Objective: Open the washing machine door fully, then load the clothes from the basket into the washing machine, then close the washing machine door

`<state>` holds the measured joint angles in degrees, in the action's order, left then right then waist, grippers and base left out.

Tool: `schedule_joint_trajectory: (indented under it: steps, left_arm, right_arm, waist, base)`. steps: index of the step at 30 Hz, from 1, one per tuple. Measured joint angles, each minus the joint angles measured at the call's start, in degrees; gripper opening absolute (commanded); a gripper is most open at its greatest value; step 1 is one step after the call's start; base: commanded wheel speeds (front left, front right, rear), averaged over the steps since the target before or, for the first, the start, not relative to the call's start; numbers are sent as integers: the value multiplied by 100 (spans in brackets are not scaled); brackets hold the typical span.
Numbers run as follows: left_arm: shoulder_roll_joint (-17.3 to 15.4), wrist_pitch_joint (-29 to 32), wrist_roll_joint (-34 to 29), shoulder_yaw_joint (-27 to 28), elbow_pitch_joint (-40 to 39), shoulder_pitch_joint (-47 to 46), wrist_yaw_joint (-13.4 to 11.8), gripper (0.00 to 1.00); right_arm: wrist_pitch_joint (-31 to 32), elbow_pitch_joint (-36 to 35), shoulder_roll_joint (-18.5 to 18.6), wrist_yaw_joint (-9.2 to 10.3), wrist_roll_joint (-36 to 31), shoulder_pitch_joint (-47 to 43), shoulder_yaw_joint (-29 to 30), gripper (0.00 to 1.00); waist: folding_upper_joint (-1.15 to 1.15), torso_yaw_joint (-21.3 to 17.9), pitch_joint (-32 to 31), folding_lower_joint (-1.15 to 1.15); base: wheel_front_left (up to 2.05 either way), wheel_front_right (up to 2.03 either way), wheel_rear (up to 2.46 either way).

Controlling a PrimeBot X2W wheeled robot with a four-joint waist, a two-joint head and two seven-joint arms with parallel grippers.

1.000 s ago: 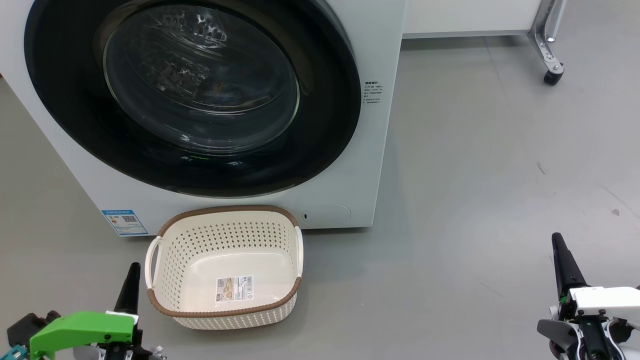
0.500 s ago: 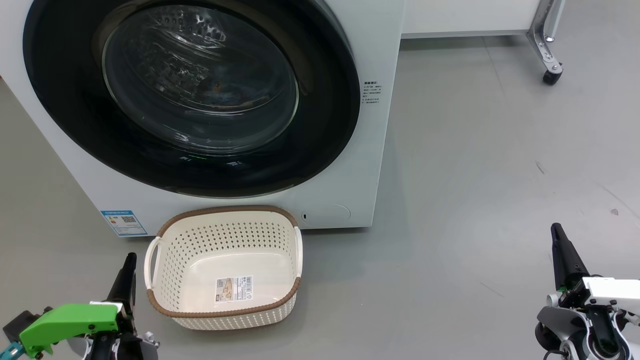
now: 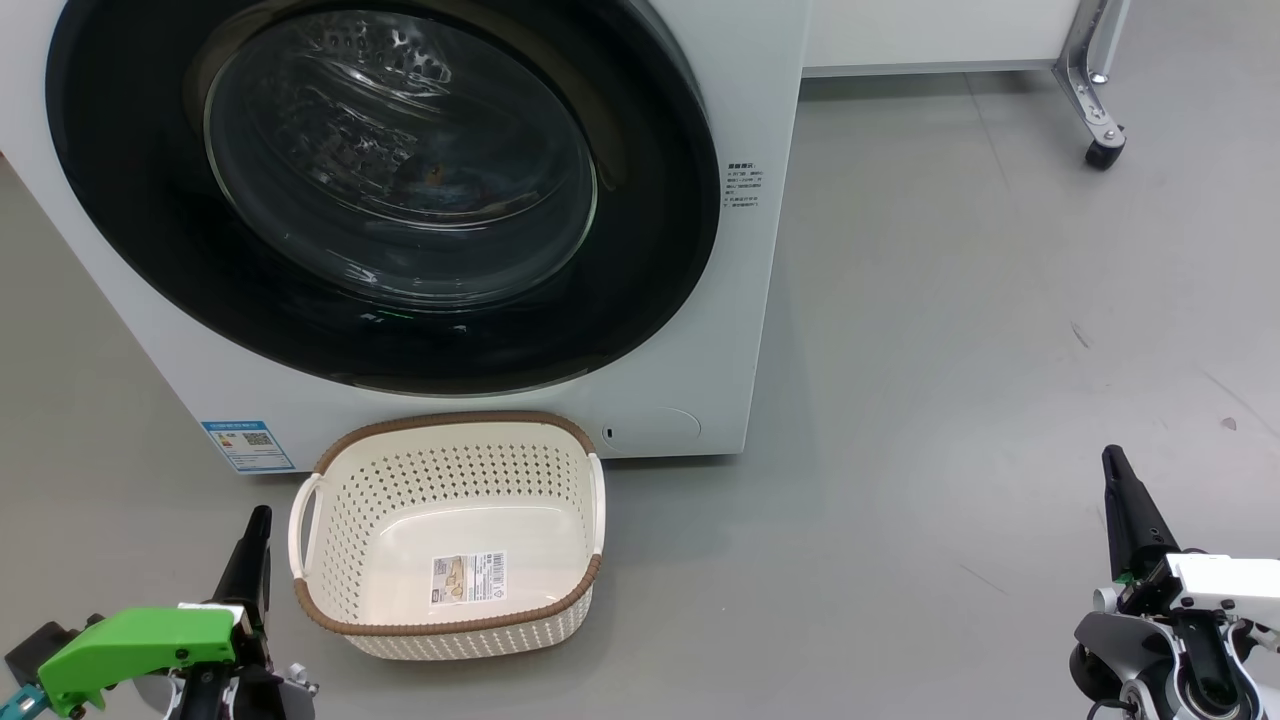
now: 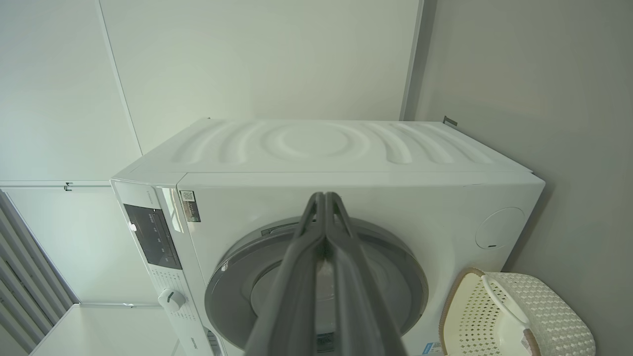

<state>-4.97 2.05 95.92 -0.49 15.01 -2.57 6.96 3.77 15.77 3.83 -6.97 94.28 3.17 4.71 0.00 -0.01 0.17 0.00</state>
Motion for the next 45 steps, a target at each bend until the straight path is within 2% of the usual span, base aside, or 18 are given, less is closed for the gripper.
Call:
schedule_joint_trajectory:
  steps: [45]
  left_arm:
    - [1, 43, 0, 21, 81, -14, 7, 0]
  right_arm:
    - [16, 32, -1, -1, 0, 12, 21, 0]
  waist:
    - [0, 1, -2, 0]
  base:
    - [0, 0, 0]
